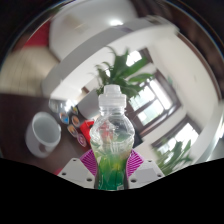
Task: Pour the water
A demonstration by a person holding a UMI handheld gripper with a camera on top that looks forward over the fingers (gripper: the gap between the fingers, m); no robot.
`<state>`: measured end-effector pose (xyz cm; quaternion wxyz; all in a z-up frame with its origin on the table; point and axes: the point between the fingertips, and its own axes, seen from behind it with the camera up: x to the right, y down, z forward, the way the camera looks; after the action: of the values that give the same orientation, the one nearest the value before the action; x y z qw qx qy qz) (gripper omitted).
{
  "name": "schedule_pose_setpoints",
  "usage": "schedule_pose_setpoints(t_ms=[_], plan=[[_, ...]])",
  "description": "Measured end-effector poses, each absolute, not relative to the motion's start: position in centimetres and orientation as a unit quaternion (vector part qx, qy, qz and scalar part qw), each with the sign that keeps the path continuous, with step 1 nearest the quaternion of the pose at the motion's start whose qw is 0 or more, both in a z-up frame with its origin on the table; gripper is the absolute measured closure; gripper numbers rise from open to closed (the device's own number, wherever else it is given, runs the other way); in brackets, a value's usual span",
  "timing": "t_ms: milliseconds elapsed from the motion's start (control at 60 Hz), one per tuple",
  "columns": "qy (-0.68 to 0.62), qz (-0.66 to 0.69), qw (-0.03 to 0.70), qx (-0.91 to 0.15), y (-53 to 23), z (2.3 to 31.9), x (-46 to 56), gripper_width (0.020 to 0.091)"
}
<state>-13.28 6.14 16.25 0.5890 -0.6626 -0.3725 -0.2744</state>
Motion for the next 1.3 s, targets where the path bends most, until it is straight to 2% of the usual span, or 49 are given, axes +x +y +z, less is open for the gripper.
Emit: schedule_pose_setpoints(t_ms=[100,133,150,267,433,500,517,533,717,800,867,950,1033,1067,1300], plan=[[-0.275,-0.100,0.610,-0.736,6.6,16.5,-13.1,0.0777],[-0.247,-0.049,0.606,-0.754,6.5,16.1,-13.6,0.0776],[-0.223,-0.036,0.607,-0.762,6.0,14.6,-15.7,0.0775],[-0.160,0.079,0.597,-0.782,6.3,13.7,-13.5,0.0775],[-0.138,0.098,0.612,-0.773,6.3,11.3,-13.6,0.0777],[-0.136,0.089,0.608,-0.777,6.5,9.4,-13.4,0.0776],[-0.135,0.088,0.609,-0.777,6.4,9.0,-13.2,0.0732],[-0.131,0.092,0.624,-0.765,6.5,9.7,-13.2,0.0775],[-0.108,0.102,0.638,-0.755,6.0,9.7,-12.4,0.0774],[-0.105,0.100,0.636,-0.758,5.9,9.6,-12.3,0.0726],[-0.104,0.095,0.633,-0.761,5.8,9.6,-12.3,0.0638],[-0.104,0.084,0.622,-0.772,5.5,9.4,-12.3,0.0570],[-0.097,0.075,0.611,-0.782,4.4,9.1,-11.5,0.0396],[-0.088,0.072,0.609,-0.785,3.7,9.1,-11.1,0.0363],[-0.026,0.032,0.606,-0.795,-4.7,10.1,-5.7,0.0305]])
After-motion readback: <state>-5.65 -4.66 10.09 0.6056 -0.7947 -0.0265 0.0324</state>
